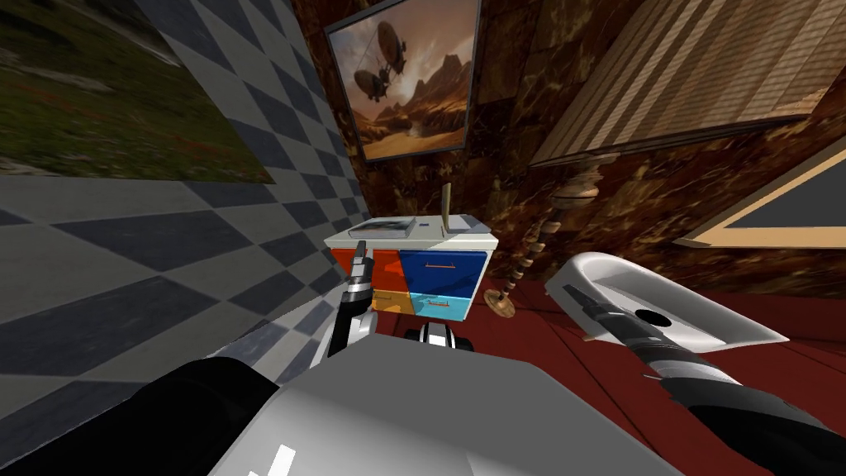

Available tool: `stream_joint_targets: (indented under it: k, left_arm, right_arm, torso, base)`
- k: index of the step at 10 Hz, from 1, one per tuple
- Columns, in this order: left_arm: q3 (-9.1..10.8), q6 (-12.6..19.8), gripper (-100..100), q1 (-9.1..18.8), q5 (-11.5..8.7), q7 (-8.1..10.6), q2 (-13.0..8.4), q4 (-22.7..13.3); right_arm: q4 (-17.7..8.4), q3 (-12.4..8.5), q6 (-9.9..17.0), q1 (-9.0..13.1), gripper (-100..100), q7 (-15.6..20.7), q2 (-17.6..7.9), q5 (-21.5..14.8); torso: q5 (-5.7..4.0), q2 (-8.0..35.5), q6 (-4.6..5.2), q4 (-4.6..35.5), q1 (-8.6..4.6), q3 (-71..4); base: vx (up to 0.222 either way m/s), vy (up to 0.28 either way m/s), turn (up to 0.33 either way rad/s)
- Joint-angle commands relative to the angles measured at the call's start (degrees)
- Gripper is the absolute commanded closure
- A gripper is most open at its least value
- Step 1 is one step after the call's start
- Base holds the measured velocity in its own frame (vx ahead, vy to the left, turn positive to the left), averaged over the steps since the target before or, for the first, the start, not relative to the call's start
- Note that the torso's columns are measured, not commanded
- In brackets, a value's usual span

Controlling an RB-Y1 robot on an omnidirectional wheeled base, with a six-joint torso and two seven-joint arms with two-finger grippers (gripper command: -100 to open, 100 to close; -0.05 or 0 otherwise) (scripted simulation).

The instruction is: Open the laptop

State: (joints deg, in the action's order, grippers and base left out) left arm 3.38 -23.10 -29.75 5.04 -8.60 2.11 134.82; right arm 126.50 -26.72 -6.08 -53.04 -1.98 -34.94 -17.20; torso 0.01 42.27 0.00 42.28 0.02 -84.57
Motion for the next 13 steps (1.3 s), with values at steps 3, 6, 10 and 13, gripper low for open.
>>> stream_joint_targets:
  k: [3, 6, 10, 13]
  left_arm:
    - [0.00, 0.0, 0, 0.0, 0.0, 0.00, 0.0, 0.0]
    - [0.00, 0.0, 0, 0.0, 0.0, 0.00, 0.0, 0.0]
    - [-0.01, 0.0, 0, 0.0, 0.0, 0.00, 0.0, 0.0]
    - [-0.01, 0.0, 0, 0.0, 0.0, 0.00, 0.0, 0.0]
  right_arm:
    - [-1.5, -6.8, 3.6, -5.2, -100, 1.1, -7.7, -4.1]
    - [-2.5, -11.3, 5.6, -8.2, -100, 1.7, -12.4, -6.3]
    - [-3.6, -15.8, 7.3, -10.8, -100, 2.1, -17.9, -8.2]
    - [-5.5, -20.9, 9.4, -14.2, -100, 2.5, -23.8, -10.6]
  torso:
    - [-0.01, 0.0, 0.00, 0.0, -0.02, 0.0]
    - [-0.01, -0.1, -0.01, 0.0, -0.01, 0.0]
    - [0.01, 0.1, 0.00, 0.0, 0.10, 0.0]
    - [0.01, 0.0, 0.00, 0.0, 0.07, 0.0]
  base:
    - [0.020, 0.079, 0.056]
    - [0.042, 0.099, 0.050]
    - [0.026, 0.103, 0.068]
    - [0.026, 0.148, 0.116]
